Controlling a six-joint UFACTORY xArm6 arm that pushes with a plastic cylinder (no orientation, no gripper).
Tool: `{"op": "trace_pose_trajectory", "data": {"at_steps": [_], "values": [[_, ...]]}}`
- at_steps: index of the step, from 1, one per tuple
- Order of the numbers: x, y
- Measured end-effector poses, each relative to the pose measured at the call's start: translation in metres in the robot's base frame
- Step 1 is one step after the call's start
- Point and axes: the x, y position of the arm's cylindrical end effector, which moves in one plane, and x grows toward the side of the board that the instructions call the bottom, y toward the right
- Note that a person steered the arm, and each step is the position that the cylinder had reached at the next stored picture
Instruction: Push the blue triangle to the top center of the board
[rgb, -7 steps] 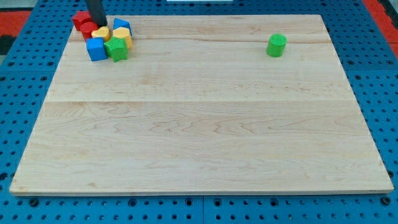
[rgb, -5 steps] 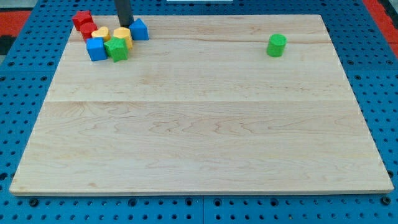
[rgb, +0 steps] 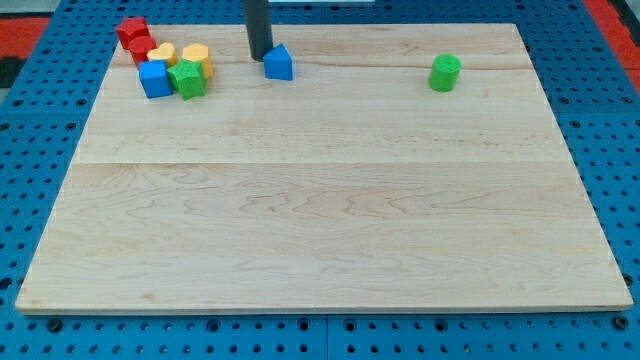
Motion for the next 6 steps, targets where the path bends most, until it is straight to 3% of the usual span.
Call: {"op": "trace_pose_trajectory", "data": {"at_steps": [3,6], "values": [[0.02,0.024],[0.067,0.035]]}}
